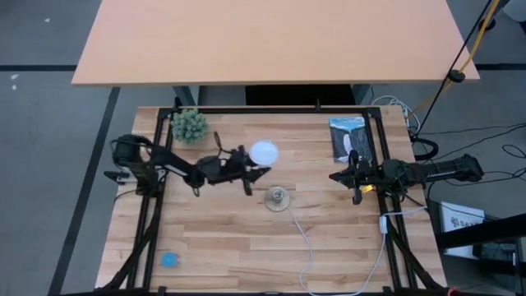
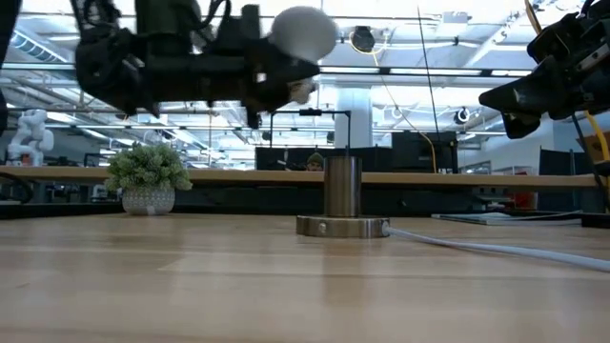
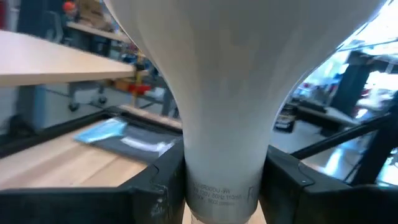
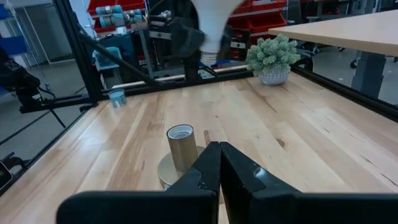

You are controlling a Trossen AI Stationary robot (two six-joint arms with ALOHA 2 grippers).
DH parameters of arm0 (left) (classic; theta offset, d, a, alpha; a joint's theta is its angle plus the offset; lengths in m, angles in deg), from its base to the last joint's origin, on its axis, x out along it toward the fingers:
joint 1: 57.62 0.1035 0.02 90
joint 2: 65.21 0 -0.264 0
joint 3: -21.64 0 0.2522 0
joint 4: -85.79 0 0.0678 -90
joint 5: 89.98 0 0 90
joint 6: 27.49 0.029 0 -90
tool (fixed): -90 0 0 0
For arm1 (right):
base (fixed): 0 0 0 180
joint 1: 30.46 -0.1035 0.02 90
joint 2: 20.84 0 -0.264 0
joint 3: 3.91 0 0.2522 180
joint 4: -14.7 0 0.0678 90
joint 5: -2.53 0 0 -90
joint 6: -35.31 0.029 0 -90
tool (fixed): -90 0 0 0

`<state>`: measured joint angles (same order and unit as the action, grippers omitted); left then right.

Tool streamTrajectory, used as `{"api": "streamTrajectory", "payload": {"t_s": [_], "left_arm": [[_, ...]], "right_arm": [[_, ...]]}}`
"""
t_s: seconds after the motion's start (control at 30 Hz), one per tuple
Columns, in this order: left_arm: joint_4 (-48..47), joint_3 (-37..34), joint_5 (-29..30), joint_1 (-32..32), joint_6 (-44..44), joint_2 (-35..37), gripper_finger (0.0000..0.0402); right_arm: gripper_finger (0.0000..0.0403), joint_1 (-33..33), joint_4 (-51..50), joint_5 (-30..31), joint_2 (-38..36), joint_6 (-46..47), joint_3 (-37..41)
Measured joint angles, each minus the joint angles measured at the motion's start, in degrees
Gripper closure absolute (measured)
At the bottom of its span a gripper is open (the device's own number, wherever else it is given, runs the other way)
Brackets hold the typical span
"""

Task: Screw lightbulb
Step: Insert the lightbulb into the lamp

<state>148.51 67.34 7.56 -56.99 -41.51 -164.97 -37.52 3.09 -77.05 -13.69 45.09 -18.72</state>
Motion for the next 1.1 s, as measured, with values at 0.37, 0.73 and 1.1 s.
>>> {"api": "streamTrajectory", "payload": {"t_s": [0.37, 0.73, 1.1], "left_arm": [[-0.51, 8.63, 0.23, -2.24, 2.70, -7.43, 0.0246], [-1.25, 9.58, -1.08, -2.17, 7.10, -7.43, 0.0246], [-5.19, 9.55, -1.01, -2.00, 10.14, -7.43, 0.0246]], "right_arm": [[0.0403, -0.01, 0.00, 0.00, 0.25, 0.00, 0.01], [0.0403, -0.01, 0.04, -0.02, 0.49, 0.00, 0.00], [0.0403, 0.46, 5.00, 1.72, 1.03, -0.38, 0.15]]}}
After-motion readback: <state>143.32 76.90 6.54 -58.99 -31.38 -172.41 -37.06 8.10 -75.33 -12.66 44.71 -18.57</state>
